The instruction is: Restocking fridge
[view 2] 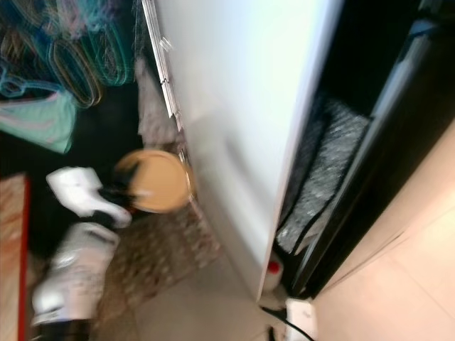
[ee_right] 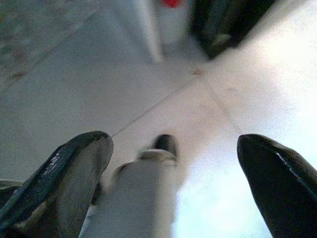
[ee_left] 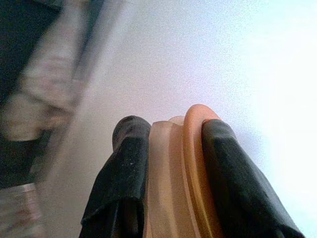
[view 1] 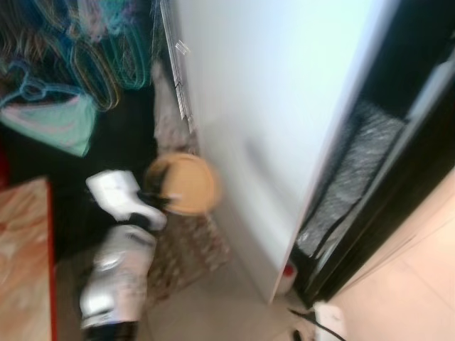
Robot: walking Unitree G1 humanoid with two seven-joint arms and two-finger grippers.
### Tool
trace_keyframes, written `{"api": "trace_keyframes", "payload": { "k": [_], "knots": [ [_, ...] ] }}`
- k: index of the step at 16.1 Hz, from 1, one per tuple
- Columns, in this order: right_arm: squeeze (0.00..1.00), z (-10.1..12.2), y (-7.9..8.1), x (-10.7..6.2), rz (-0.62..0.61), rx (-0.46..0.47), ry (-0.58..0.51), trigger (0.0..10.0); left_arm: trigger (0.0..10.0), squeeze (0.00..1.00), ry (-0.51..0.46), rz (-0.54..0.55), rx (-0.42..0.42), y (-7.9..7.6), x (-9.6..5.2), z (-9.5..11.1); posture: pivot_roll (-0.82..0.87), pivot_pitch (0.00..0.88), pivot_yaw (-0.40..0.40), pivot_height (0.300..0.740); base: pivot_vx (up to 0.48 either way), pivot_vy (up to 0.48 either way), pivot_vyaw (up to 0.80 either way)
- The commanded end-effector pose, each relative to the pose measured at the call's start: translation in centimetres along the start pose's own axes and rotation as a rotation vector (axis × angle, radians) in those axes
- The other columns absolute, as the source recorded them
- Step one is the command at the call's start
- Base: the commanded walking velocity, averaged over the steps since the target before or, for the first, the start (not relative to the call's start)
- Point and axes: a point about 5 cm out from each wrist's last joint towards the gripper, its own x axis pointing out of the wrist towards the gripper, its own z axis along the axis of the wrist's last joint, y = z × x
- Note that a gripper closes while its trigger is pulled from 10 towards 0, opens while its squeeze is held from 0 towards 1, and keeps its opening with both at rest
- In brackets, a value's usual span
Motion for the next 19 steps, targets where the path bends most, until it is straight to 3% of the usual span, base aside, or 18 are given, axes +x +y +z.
{"api": "trace_keyframes", "payload": {
  "k": [1, 6, 9, 10, 11, 12, 13, 14, 17, 19],
  "knots": [
    [0.00, -0.2, 0.6, 0.0, 0.006, 0.023, 0.004, 10.0, 10.0, 0.00, -0.010, 0.037, 0.038, 1.2, -0.3, 0.5, -0.03, 0.000, 0.082, 0.740, 0.000, 0.000, -0.79],
    [0.00, -0.4, 0.8, 0.0, -0.011, 0.055, 0.001, 10.0, 10.0, 0.00, 0.136, 0.220, 0.082, 5.8, -1.0, -2.1, -0.07, 0.000, 0.102, 0.740, 0.000, 0.000, -0.79],
    [0.00, -0.7, 1.0, 0.0, -0.008, 0.057, 0.008, 10.0, 10.0, 0.00, 0.297, 0.424, 0.147, 10.9, -3.5, -4.8, -0.09, 0.000, 0.111, 0.740, 0.000, 0.000, -0.79],
    [0.00, -0.7, 1.0, 0.0, -0.008, 0.057, 0.009, 10.0, 10.0, 0.00, 0.308, 0.434, 0.149, 11.2, -3.7, -5.0, -0.09, 0.000, 0.112, 0.740, 0.000, 0.000, -0.79],
    [0.00, -0.8, 1.1, 0.0, -0.016, 0.063, 0.008, 10.0, 10.0, 0.00, 0.367, 0.483, 0.182, 12.4, -4.4, -5.8, -0.10, 0.000, 0.119, 0.740, 0.000, 0.000, -0.54],
    [0.00, -0.9, 1.1, 0.0, -0.028, 0.062, 0.004, 10.0, 10.0, 0.00, 0.483, 0.555, 0.212, 14.0, -5.9, -7.4, -0.11, 0.000, 0.126, 0.740, 0.000, 0.000, 0.00],
    [0.00, -0.9, 1.1, 0.0, -0.032, 0.071, 0.000, 10.0, 10.0, 0.00, 0.519, 0.588, 0.210, 14.7, -6.8, -8.0, -0.11, 0.000, 0.127, 0.740, 0.000, 0.000, 0.00],
    [0.00, -1.0, 1.2, -0.1, -0.037, 0.094, -0.007, 10.0, 10.0, 0.00, 0.592, 0.659, 0.188, 15.6, -8.5, -9.2, -0.11, 0.000, 0.125, 0.740, 0.000, 0.000, 0.00],
    [0.00, -0.8, 1.1, 0.0, -0.037, 0.092, -0.014, 10.0, 10.0, 0.00, 0.804, 0.732, 0.221, 16.4, -12.8, -12.0, -0.10, 0.000, 0.120, 0.740, 0.000, 0.000, 0.00],
    [0.00, -0.5, 0.7, 0.0, -0.042, 0.083, -0.019, 10.0, 10.0, 0.00, 0.856, 0.797, 0.169, 16.4, -15.7, -13.3, -0.11, 0.000, 0.106, 0.740, 0.000, 0.000, 0.00]
  ]
}}
